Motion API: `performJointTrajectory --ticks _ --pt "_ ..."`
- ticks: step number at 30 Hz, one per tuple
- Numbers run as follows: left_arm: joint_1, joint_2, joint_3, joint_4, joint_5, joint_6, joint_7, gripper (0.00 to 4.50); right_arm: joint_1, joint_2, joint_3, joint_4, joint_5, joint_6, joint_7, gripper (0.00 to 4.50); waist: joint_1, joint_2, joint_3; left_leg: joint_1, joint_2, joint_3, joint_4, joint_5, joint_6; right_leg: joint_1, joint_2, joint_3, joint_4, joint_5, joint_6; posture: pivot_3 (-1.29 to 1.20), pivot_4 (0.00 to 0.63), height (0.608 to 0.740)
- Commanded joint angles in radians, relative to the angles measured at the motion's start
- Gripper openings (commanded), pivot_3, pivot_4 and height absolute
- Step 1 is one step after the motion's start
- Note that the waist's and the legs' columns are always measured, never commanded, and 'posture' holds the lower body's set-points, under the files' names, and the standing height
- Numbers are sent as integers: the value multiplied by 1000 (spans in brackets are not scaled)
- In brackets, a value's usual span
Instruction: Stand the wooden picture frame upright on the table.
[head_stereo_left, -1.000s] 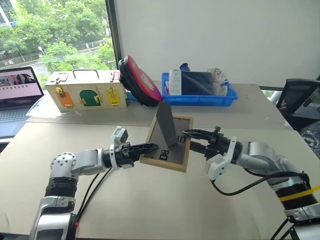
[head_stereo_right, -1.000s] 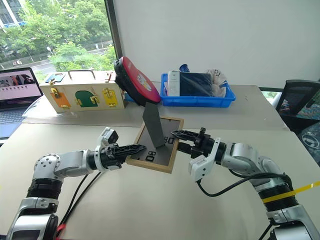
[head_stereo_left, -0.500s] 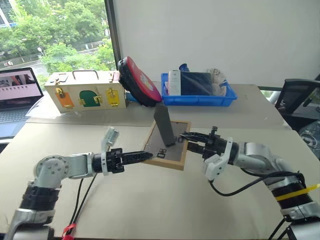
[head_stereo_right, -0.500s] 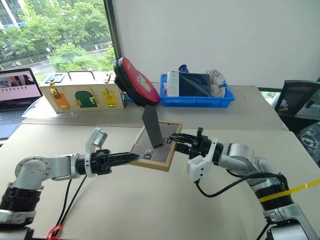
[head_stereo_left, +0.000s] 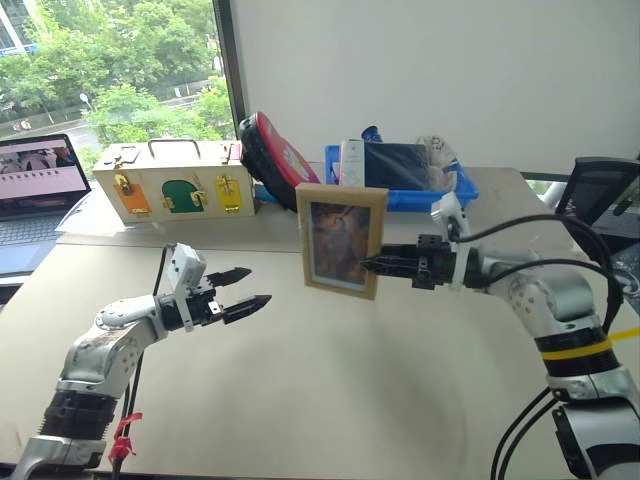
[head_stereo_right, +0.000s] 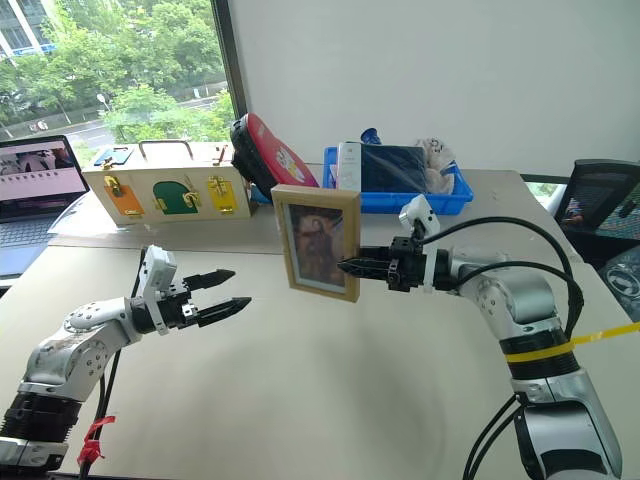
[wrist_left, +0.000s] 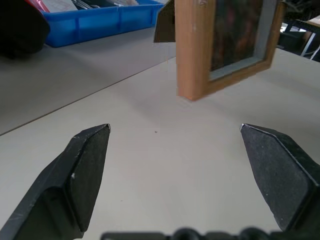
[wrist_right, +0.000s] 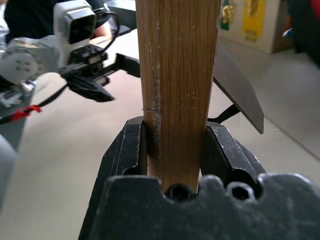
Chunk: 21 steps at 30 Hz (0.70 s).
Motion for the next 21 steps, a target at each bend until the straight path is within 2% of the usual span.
performJointTrajectory --ticks 1,10,12,16,21 --pt "5 2 31 -46 19 -18 -17 4500 -53 54 6 86 -51 -38 45 1194 -5 0 0 0 0 0 0 0 0 0 0 0 0 0 0 0 150 719" --pt "41 -3 59 -88 26 12 -3 4500 -74 163 3 425 -232 -260 125 1193 0 0 0 -9 0 0 3 0 0 -9 0 0 3 0 0 0 150 719" --pt "60 7 70 -108 9 46 -5 4500 -73 182 -33 522 -231 -255 124 1193 0 0 0 -9 0 0 3 0 0 -9 0 0 3 0 0 0 150 719" --pt "80 8 86 -121 6 71 -11 4500 -28 199 -32 550 -232 -210 180 1193 -2 0 0 -8 0 0 3 0 0 -8 0 0 4 0 0 0 150 719" --pt "78 2 86 -104 28 64 -19 4500 18 242 -54 511 -214 -137 175 1192 -6 0 0 -7 0 0 3 0 0 -8 1 0 5 0 0 0 150 719"
